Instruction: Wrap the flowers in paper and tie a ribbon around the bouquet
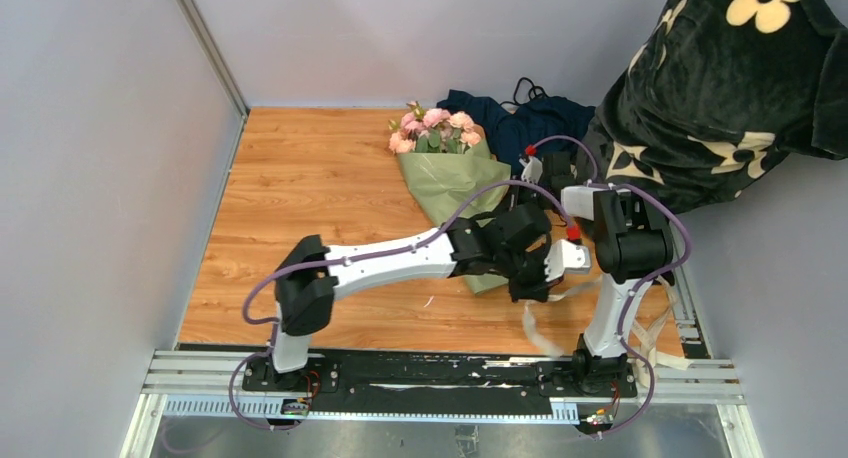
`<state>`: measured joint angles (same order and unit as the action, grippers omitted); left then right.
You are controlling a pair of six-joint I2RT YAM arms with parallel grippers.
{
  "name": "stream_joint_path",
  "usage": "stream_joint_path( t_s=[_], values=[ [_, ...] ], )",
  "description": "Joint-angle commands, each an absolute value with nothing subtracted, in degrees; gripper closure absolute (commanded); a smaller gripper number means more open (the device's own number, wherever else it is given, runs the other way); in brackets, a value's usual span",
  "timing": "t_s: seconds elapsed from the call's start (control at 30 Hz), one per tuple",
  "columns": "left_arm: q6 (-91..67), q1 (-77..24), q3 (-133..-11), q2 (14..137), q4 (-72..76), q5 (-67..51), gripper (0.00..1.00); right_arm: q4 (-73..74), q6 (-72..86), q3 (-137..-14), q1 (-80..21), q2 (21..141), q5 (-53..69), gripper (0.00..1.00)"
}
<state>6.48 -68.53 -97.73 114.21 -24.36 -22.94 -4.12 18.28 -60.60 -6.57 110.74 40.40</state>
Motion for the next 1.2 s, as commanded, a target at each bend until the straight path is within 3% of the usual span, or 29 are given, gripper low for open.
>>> stream_joint_path(
  t_s=[0.0,0.17,0.47,0.63,0.9,1.17],
  values=[
    [17.37,-67.59,-89.32,109.07,-36.06,-27.01,1.00,-1.14,19.97,-60.79,-8.15,112.30,37.01,1.00],
    [28.26,-64.41,-74.45,99.88,-46.09,-20.10,1.00,-1.22,21.86,-60.10,-8.17,110.06,36.31,1.00],
    [41.82,-46.71,-52.23,81.87,-52.80,-1.58,1.00,-2.48,26.23,-60.91,-9.05,108.47,35.35,1.00],
    [45.04,-45.45,-40.39,78.37,-51.91,-0.18,1.00,-3.55,29.70,-62.78,-10.31,108.16,37.29,1.00],
    [44.88,-36.73,-38.09,82.81,-36.36,14.50,1.00,-4.74,34.00,-61.35,-12.32,102.88,39.66,1.00],
    [43.43,-27.19,-47.94,97.59,-27.06,20.95,1.00,-6.14,35.64,-56.78,-15.70,98.09,40.53,1.00]
  ],
)
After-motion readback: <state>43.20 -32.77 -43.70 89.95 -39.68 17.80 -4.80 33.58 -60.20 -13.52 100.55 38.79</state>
